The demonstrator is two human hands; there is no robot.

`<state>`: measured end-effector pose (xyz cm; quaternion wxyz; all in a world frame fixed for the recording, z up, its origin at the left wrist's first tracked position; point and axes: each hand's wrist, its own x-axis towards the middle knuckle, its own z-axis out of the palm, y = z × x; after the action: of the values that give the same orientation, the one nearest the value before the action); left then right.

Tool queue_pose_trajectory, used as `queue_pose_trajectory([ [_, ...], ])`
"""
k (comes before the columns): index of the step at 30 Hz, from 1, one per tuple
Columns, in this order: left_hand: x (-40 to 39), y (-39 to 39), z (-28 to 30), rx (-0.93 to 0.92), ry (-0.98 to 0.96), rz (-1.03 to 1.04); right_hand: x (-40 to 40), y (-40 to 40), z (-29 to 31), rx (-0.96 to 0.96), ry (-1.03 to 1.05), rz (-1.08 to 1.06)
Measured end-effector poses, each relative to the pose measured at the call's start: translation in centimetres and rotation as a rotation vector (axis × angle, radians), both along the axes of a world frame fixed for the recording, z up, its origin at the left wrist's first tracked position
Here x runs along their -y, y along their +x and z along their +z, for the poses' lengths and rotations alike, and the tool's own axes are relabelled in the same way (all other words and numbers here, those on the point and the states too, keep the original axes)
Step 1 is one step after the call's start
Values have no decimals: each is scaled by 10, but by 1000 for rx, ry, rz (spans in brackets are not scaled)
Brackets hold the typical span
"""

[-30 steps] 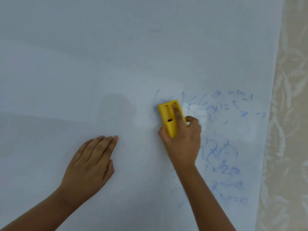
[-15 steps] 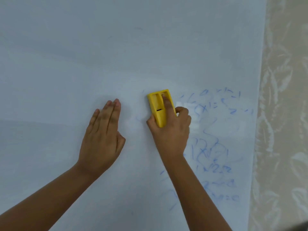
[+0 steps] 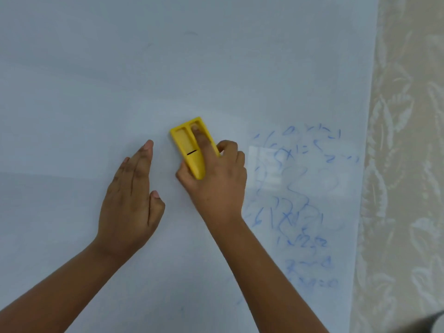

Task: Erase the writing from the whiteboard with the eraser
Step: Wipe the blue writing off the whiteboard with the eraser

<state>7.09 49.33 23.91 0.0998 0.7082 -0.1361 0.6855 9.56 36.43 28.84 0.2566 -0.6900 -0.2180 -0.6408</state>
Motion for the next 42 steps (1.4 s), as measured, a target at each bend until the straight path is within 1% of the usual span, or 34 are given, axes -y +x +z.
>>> queue_pose_trajectory([
  [2, 1, -1, 0, -7, 6, 8, 12, 3, -16, -3, -72, -33],
  [3, 0, -1, -1, -10, 7, 16, 25, 7, -19, -14, -59, -52],
  [4, 1, 0, -1, -13, 5, 25, 40, 12, -16, -44, -4, -71],
  [6, 0, 1, -3, -12, -6, 41, 60, 19, -1, -129, 190, -63],
  [7, -1, 1, -4, -9, -10, 47, 63, 24, 10, -147, 275, -52],
  [8, -1, 2, -4, -7, -9, 54, 59, 26, 18, -145, 315, -38],
  [10, -3, 4, -4, -7, 6, 82, 40, 22, 20, -89, 265, -22],
  [12, -3, 5, -5, -4, 41, 128, 28, 19, 1, -21, 140, -41],
  [14, -2, 7, -5, 5, 82, 162, 42, 22, -18, -16, 72, -80],
  [15, -2, 7, -5, 11, 90, 173, 57, 26, -21, -47, 79, -90],
  [16, -2, 8, -6, 16, 89, 180, 73, 30, -17, -92, 125, -97],
  [18, -1, 10, -7, 33, 82, 192, 101, 40, 3, -178, 284, -80],
  [20, -1, 10, -7, 42, 77, 208, 109, 48, 27, -212, 386, -50],
  [22, 0, 11, -8, 38, 71, 212, 95, 44, 30, -184, 340, -18],
  [25, 1, 10, -9, 33, 65, 218, 78, 37, -13, -114, 128, -53],
  [26, 2, 10, -10, 33, 69, 224, 83, 36, -26, -107, 96, -83],
  [27, 2, 9, -10, 34, 74, 233, 93, 37, -33, -123, 114, -95],
  [30, 2, 8, -11, 36, 86, 267, 125, 49, -15, -238, 357, -61],
  [32, 2, 9, -11, 30, 91, 268, 124, 53, 0, -246, 411, -46],
  [33, 2, 10, -11, 31, 89, 266, 114, 50, 2, -218, 381, -35],
  [36, 2, 11, -12, 44, 81, 267, 84, 40, -23, -129, 161, -60],
  [37, 2, 10, -12, 45, 80, 267, 85, 39, -31, -111, 123, -90],
  [38, 2, 10, -12, 46, 82, 268, 91, 40, -32, -110, 131, -116],
  [40, 4, 9, -12, 40, 85, 276, 114, 48, -17, -185, 287, -110],
  [42, 4, 10, -12, 30, 89, 282, 129, 58, 9, -239, 458, -53],
])
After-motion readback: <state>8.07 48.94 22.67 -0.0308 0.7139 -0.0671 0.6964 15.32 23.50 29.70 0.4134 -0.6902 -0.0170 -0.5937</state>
